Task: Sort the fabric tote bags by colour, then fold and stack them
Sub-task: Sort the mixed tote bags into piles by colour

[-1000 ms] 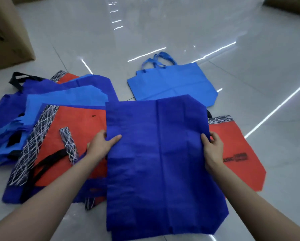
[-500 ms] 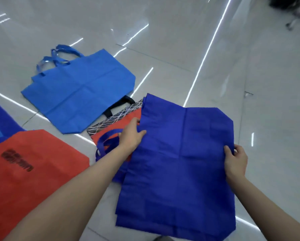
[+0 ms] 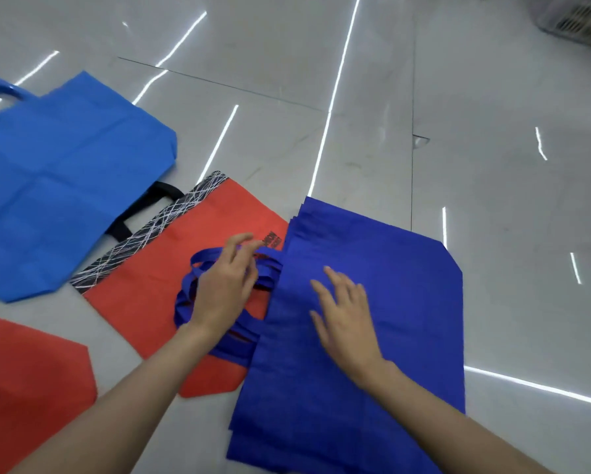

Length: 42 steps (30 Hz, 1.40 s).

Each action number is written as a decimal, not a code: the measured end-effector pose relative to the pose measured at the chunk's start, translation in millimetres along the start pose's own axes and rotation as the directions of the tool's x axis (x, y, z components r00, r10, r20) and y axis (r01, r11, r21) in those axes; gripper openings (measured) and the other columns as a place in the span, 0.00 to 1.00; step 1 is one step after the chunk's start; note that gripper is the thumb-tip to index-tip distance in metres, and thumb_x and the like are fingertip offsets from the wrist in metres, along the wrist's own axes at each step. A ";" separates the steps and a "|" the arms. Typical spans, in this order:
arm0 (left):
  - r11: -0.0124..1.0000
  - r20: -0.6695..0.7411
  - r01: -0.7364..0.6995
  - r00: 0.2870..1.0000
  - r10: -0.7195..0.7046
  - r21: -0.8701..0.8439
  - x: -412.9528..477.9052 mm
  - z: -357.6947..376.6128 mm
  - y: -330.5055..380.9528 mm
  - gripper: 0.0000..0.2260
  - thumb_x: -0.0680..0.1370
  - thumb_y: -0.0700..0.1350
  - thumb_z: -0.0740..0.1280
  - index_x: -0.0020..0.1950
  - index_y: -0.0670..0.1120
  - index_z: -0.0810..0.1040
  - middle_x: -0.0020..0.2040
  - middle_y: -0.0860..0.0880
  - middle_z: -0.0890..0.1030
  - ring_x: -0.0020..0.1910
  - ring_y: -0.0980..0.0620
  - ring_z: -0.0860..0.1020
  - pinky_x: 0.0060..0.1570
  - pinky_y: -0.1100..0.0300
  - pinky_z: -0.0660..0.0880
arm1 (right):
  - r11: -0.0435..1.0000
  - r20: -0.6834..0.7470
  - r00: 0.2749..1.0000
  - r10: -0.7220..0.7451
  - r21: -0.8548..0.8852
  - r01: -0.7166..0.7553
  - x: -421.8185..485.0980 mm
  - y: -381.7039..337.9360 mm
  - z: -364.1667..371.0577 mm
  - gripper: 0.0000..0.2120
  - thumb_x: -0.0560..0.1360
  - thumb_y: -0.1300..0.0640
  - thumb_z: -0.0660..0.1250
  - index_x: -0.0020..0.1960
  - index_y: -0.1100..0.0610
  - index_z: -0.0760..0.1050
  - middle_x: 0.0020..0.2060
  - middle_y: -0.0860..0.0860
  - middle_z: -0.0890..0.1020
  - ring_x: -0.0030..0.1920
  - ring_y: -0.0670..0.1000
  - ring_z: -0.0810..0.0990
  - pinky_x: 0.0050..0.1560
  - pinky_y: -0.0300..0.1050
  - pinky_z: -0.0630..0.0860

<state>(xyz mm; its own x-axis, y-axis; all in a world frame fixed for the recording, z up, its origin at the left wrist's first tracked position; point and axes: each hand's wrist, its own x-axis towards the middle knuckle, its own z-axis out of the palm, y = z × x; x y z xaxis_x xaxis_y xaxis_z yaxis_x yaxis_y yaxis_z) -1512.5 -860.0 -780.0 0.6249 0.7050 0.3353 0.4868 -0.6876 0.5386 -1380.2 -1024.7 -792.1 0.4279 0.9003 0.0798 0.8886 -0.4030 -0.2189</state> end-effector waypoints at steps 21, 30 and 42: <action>0.794 0.240 0.608 0.769 -0.592 0.011 -63.0 -3.5 -46.8 0.25 0.82 0.43 0.50 0.77 0.40 0.46 0.77 0.44 0.53 0.76 0.49 0.49 0.73 0.52 0.44 | 0.994 0.482 0.871 0.097 -0.006 -0.107 15.1 -10.0 8.0 0.36 0.75 0.32 0.53 0.76 0.41 0.42 0.75 0.50 0.34 0.75 0.59 0.34 0.69 0.71 0.43; 0.823 0.292 0.556 0.772 -0.564 0.118 -67.8 -13.5 -51.6 0.24 0.82 0.44 0.52 0.76 0.39 0.51 0.77 0.41 0.53 0.76 0.46 0.48 0.73 0.49 0.47 | 0.988 0.504 0.852 0.144 -0.032 -0.148 5.9 -46.7 28.6 0.40 0.76 0.35 0.55 0.78 0.53 0.43 0.76 0.51 0.37 0.76 0.57 0.37 0.69 0.69 0.47; 0.919 0.197 0.254 0.926 -0.321 0.302 -45.5 5.2 -12.5 0.18 0.78 0.47 0.57 0.63 0.38 0.73 0.65 0.36 0.71 0.64 0.38 0.70 0.63 0.46 0.65 | 0.879 0.223 0.876 0.428 0.120 -0.461 3.3 44.2 -4.4 0.36 0.77 0.37 0.53 0.78 0.51 0.44 0.77 0.49 0.41 0.76 0.52 0.41 0.72 0.62 0.45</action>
<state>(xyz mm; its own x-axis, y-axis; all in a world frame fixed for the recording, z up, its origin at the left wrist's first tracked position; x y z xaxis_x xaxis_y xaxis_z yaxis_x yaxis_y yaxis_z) -1543.9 -884.4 -806.0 0.5430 0.8396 -0.0143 0.7903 -0.5052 0.3468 -1338.8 -1040.3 -797.2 0.7184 0.6525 -0.2411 0.5646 -0.7494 -0.3458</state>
